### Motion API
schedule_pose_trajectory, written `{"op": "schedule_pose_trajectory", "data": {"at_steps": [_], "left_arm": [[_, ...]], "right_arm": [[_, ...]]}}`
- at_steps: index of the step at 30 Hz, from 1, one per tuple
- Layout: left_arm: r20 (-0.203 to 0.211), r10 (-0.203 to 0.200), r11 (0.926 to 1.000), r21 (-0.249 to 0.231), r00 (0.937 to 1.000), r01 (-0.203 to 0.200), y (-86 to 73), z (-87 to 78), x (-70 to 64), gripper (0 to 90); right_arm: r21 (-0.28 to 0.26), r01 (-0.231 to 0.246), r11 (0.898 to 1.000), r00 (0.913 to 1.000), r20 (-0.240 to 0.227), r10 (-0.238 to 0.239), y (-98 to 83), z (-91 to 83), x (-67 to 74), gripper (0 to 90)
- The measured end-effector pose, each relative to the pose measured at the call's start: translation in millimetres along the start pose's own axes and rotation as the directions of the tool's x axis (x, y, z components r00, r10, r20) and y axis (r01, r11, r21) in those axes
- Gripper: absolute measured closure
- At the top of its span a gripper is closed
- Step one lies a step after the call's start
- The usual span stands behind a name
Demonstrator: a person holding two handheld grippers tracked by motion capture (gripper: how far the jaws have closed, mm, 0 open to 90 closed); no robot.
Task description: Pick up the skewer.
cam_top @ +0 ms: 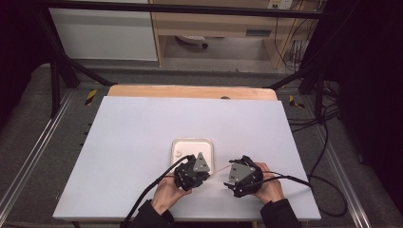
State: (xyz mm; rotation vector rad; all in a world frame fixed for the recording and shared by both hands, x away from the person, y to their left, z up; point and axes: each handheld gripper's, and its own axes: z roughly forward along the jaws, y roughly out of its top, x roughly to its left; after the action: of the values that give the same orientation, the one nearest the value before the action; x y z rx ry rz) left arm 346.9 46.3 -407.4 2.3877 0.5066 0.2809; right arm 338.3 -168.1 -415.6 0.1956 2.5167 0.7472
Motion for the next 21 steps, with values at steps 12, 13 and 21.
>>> {"op": "schedule_pose_trajectory", "data": {"at_steps": [12,13,21], "left_arm": [[0.027,0.024,0.9995,0.018,0.9994,-0.025,8.4,3.4,-5.1,88.2],[0.032,0.023,0.9996,0.016,0.9992,-0.024,9.0,3.6,-5.2,88.2],[0.044,0.031,0.9992,0.022,0.9985,-0.032,10.9,3.8,-6.9,88.2]], "right_arm": [[0.006,0.111,0.994,0.9939,0.000,-0.111,1.6,0.8,0.8,43.9],[0.011,0.128,0.992,0.9918,-0.002,-0.128,1.2,1.4,1.5,47.1],[0.033,0.228,0.973,0.9735,0.013,-0.228,-0.3,4.7,3.7,60.1]]}}
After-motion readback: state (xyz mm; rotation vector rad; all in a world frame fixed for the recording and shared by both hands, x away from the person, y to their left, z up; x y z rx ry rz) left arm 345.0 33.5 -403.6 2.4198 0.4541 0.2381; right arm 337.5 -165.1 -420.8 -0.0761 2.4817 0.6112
